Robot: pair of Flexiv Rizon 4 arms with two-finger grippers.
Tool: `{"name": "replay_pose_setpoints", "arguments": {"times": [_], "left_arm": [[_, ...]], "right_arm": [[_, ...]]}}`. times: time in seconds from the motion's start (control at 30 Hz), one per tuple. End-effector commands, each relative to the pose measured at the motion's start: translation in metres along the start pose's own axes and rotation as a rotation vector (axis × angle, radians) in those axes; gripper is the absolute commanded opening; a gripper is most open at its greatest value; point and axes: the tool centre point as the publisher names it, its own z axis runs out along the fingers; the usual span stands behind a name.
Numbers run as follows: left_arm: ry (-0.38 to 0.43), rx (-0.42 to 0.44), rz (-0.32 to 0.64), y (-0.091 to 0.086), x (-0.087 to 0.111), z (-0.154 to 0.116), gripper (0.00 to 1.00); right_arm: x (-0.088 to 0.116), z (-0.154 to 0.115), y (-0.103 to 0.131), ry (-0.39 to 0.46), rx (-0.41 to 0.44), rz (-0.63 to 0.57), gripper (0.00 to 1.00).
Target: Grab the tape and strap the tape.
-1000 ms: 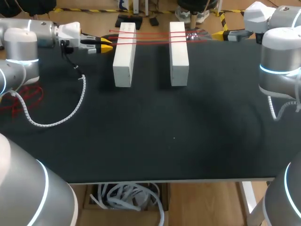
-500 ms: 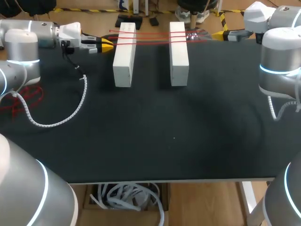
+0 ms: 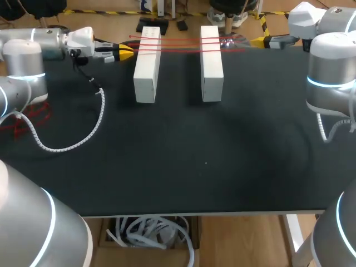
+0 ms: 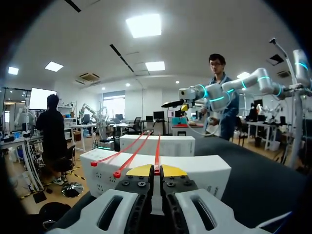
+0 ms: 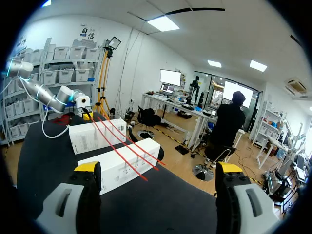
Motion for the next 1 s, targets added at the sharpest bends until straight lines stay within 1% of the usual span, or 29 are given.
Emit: {"name": "replay_pose_setpoints", "arguments": {"times": [0.03,0.13,0.27,0.37,0.47,0.57,0.7,0.8,0.87,0.93,0.97,1.0], "left_arm": [[0.014,0.03,0.01,-0.006,0.008,-0.001,0.0],[0.022,0.06,0.006,-0.018,0.014,0.0,0.0],[0.006,0.128,-0.017,-0.034,0.023,-0.001,0.0],[0.017,0.132,-0.016,-0.044,0.028,0.0,0.0],[-0.002,0.172,-0.025,-0.054,0.033,-0.001,0.0],[-0.01,0.22,-0.014,-0.064,0.037,-0.003,0.0],[0.001,0.233,0.001,-0.079,0.04,-0.003,0.0],[0.002,0.265,0.009,-0.088,0.043,-0.004,0.0],[-0.002,0.27,0.01,-0.095,0.045,-0.005,0.0],[-0.011,0.306,0.009,-0.101,0.046,-0.007,0.0],[-0.008,0.299,0.015,-0.104,0.046,-0.008,0.0],[-0.011,0.316,0.015,-0.107,0.047,-0.008,0.0]], "right_arm": [[0.0,0.0,0.0,0.0,-0.001,0.0,1.0],[0.0,0.0,0.0,0.0,-0.001,0.0,1.0],[0.0,0.0,0.0,0.0,-0.001,0.0,1.0],[0.0,0.0,0.0,0.0,-0.001,0.0,1.0],[0.0,0.0,0.0,0.0,-0.001,0.0,1.0],[0.0,0.0,0.0,0.0,-0.001,0.0,1.0],[0.0,0.0,0.0,0.0,-0.001,0.0,1.0],[0.0,0.0,0.0,0.0,-0.001,0.0,1.0],[0.0,0.0,0.0,0.0,-0.001,0.0,1.0],[0.0,0.0,0.0,0.0,-0.001,0.0,1.0],[0.0,0.0,0.0,0.0,-0.001,0.0,1.0],[0.0,0.0,0.0,0.0,-0.001,0.0,1.0]]}}
